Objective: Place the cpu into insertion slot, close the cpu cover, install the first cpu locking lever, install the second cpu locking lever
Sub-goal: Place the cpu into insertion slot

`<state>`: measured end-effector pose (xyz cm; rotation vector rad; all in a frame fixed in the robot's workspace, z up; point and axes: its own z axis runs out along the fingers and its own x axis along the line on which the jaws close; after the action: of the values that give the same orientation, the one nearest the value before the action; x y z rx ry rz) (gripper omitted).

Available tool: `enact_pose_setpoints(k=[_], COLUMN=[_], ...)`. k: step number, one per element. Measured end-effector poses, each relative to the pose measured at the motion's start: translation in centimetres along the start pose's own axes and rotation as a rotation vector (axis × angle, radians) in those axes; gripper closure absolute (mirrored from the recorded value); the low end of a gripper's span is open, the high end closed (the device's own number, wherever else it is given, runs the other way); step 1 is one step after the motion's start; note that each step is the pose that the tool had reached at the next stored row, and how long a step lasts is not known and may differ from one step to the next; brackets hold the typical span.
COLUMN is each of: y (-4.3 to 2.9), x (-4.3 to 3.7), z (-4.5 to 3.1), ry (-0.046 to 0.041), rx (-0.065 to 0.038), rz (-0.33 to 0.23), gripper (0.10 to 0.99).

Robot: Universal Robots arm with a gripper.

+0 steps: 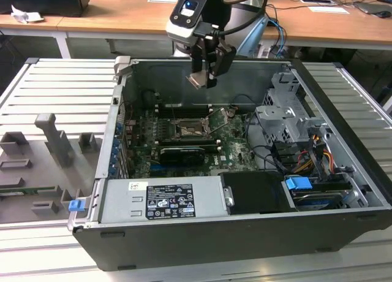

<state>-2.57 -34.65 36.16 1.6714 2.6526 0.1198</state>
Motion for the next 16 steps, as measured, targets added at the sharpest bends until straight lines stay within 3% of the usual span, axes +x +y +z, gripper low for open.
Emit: enact_pose_setpoints(k=[7, 13, 16], y=[0.00, -0.04, -0.04], x=[0.00, -0.01, -0.02], z=[0.11, 0.51, 0.61], ry=[-0.0019, 0.0056, 0.0053], rx=[0.001, 0.022, 0.023], rz=[0.050, 0.061, 0.061], gripper=[0.545, 0.545, 0.545])
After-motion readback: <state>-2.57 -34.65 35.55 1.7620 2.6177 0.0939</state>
